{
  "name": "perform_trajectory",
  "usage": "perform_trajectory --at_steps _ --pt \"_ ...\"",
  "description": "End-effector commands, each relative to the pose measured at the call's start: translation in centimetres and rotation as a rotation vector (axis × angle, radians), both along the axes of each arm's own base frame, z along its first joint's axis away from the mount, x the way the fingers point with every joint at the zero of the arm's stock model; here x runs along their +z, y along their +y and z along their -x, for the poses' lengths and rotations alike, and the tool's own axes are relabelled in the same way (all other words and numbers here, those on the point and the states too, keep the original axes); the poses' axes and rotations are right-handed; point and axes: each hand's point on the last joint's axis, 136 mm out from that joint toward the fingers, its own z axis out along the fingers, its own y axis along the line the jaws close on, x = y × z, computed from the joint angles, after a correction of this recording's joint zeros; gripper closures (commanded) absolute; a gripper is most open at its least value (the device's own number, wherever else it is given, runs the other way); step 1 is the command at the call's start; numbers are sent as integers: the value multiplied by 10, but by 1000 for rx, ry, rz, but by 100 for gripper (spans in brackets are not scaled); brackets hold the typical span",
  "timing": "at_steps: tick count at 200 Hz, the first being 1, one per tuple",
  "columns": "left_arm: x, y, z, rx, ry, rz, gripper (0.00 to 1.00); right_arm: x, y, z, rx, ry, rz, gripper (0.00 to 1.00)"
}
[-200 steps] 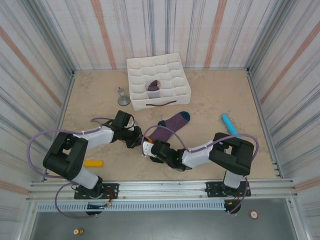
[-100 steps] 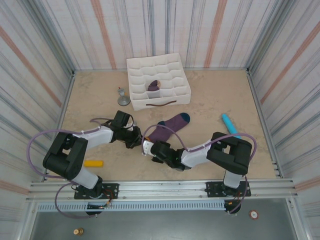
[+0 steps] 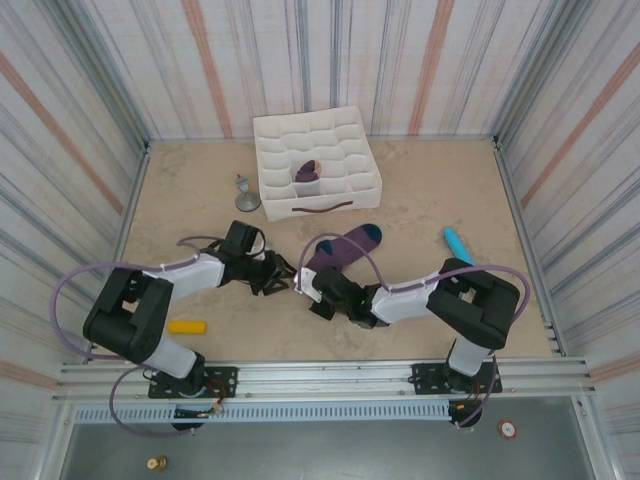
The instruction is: Roll the socks
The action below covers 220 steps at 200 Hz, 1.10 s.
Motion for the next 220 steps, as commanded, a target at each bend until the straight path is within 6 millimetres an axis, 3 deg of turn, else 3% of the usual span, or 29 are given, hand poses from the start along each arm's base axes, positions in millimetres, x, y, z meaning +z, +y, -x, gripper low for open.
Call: perform_trajectory --at_steps 1,80,151,220 --pt "8 5 -4 38 -44 7 29 -14 -12 12 -13 155 -14 100" --pt "9 7 -6 82 -77 32 25 -37 -33 11 -182 457 -98 100" --pt "8 8 -7 87 -76 22 27 -38 -52 13 -350 878 -354 100" --pt "8 6 -11 81 -75 19 29 -44 -72 11 -574 1165 -462 100"
